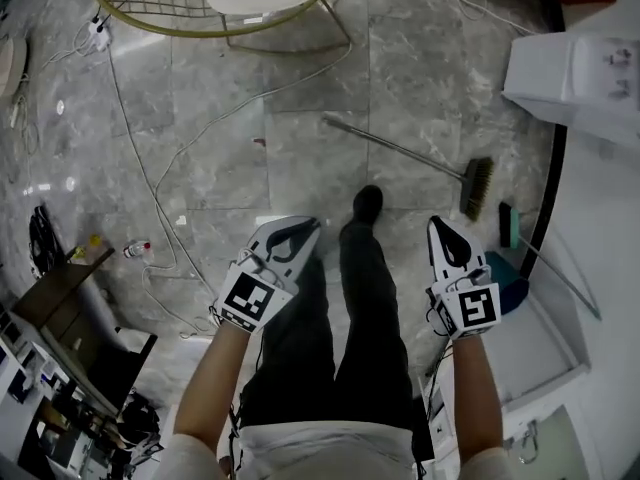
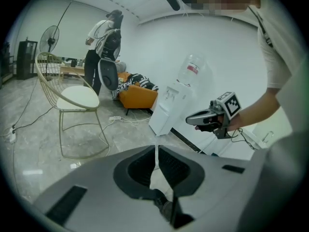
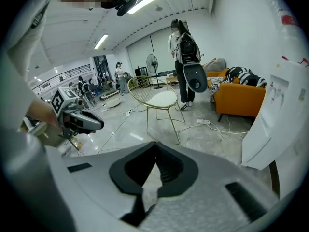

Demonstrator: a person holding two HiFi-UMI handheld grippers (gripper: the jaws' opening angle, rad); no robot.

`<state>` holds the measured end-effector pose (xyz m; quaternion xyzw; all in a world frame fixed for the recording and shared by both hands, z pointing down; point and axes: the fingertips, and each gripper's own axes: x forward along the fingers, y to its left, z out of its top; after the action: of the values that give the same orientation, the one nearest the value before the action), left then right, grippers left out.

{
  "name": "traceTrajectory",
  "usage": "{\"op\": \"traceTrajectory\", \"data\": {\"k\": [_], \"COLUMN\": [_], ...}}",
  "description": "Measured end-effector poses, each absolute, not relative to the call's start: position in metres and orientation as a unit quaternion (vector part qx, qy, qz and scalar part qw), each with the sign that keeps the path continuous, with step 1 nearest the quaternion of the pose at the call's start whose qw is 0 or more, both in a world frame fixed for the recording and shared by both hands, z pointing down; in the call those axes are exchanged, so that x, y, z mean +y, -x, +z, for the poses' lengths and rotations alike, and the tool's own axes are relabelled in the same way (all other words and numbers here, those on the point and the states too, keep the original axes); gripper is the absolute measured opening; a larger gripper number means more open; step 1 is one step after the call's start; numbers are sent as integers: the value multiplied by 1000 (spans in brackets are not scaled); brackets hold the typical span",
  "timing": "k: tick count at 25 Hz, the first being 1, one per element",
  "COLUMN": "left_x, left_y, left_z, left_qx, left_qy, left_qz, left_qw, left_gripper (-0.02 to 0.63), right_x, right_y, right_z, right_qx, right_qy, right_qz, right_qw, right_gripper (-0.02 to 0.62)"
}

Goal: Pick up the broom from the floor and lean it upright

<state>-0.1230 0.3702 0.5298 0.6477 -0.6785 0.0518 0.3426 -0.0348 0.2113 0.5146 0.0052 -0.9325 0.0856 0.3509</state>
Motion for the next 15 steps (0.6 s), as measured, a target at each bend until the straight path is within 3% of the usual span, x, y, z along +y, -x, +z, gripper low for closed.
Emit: {"op": "traceTrajectory", "data": {"k": [15], "left_x": [335], "left_y": [141], "left_z": [748], "left_qx": [-671], "left_qy": [-651], "left_qz": [61], "left_qw": [350], "left_gripper": [21], "right_x": [168], "right_y": [64], "right_z": [745], "right_qx": [-923], "right_qy": [39], "right_qz": [82], "right_qw": [373], "right_gripper": [2]}}
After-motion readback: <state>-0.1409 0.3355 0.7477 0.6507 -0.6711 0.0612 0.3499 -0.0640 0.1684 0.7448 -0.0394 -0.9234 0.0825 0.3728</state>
